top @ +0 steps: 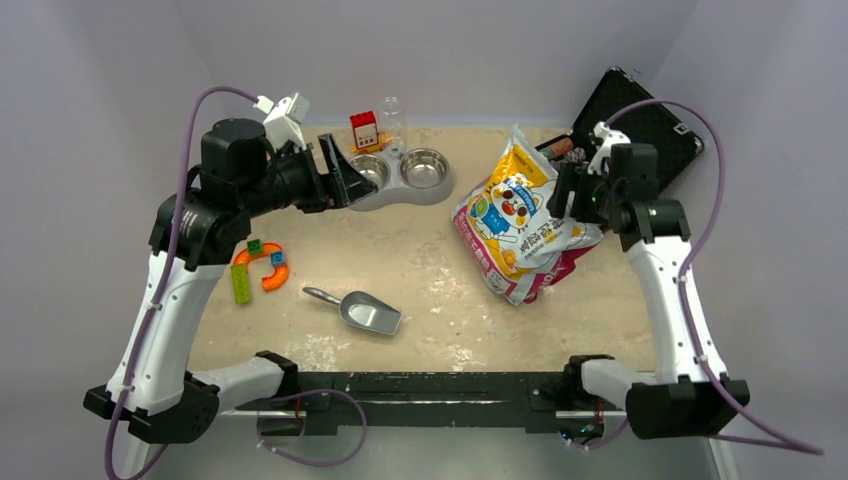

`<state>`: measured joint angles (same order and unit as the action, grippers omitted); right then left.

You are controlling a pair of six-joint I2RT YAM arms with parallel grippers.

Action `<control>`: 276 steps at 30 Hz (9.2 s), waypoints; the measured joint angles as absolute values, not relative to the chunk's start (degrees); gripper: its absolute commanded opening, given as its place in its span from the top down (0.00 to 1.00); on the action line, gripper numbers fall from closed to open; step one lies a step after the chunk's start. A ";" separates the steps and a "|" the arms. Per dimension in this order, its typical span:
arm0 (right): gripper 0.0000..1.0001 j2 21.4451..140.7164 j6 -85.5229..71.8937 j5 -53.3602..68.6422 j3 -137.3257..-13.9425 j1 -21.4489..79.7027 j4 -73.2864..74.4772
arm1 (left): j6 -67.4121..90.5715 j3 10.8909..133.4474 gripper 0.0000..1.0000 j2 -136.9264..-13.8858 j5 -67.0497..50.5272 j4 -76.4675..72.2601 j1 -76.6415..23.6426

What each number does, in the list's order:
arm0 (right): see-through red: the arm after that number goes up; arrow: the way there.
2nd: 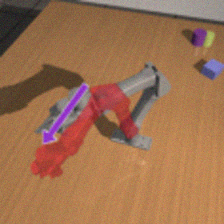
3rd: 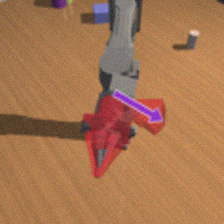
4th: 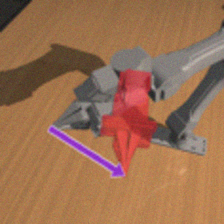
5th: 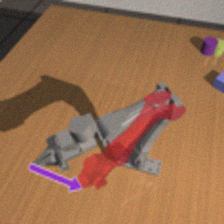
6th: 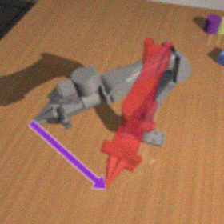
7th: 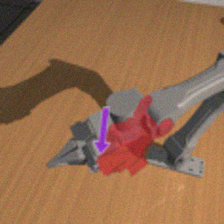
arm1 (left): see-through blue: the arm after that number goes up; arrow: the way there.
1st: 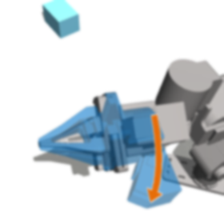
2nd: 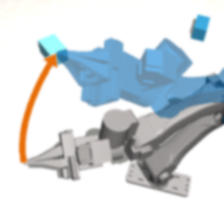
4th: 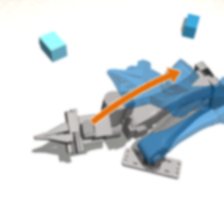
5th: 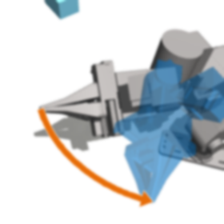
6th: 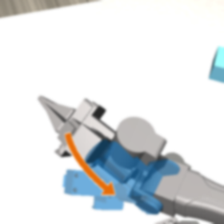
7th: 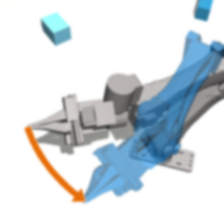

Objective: Serve the pet food

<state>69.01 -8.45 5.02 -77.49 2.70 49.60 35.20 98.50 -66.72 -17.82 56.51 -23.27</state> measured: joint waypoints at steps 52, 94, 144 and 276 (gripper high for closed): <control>1.00 44.23 -21.08 20.34 -38.98 32.05 17.65 | 95.04 66.76 0.45 -69.76 -18.94 27.03 -34.11; 0.69 84.03 -11.00 -9.96 -99.35 55.88 57.56 | 96.55 64.40 1.00 -74.02 -20.78 26.44 -33.76; 1.00 82.78 -11.66 -7.20 -91.53 54.00 51.29 | 92.40 56.05 0.33 -60.23 -20.69 26.28 -33.93; 0.84 71.37 6.81 -29.61 -79.22 63.05 64.53 | 83.96 73.03 1.00 -77.45 -21.32 40.40 -34.54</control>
